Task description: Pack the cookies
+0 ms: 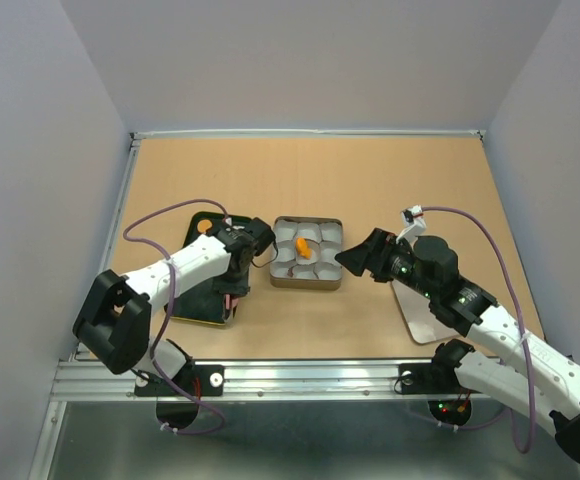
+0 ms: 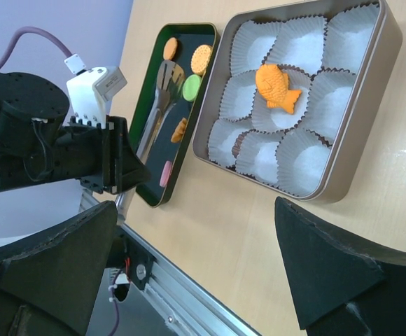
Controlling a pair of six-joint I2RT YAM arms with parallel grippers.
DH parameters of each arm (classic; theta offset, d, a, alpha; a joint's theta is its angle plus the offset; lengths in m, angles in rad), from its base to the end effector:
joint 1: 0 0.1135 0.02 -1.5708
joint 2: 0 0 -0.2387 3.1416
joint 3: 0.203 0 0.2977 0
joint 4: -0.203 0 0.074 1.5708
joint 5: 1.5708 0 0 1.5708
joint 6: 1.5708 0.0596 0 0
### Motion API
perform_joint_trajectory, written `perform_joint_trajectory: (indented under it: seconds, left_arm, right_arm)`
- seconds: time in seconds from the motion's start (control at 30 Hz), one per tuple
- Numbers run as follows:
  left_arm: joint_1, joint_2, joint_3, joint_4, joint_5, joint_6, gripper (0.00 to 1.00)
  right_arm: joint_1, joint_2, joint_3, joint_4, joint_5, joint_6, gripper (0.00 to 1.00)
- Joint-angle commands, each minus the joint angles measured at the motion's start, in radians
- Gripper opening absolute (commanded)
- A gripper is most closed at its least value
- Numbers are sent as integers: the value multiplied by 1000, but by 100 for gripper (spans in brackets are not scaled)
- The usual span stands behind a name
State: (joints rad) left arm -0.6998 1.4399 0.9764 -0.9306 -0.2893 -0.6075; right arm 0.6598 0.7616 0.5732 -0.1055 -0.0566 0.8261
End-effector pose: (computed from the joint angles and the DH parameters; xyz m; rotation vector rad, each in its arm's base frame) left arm 0.2401 -0.1799 0.1444 0.0938 2.8201 0.1743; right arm 0.2134 0.1698 0.2439 0.1248 2.0054 1.0504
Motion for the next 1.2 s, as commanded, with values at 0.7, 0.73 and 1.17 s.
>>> perform_joint_trajectory:
  seconds: [0.7,0.73,1.17]
  left_arm:
    - [71,-219,53,101,202,72,61]
    - [75,-226,47,104,211,77,62]
    - [89,-150,82,-11,53,78,65]
  right_arm:
    - [-6,-41,1,7,1,31,98]
    - [-5,-41,1,7,3,33,98]
    - [-5,-31,-9,7,17,24,98]
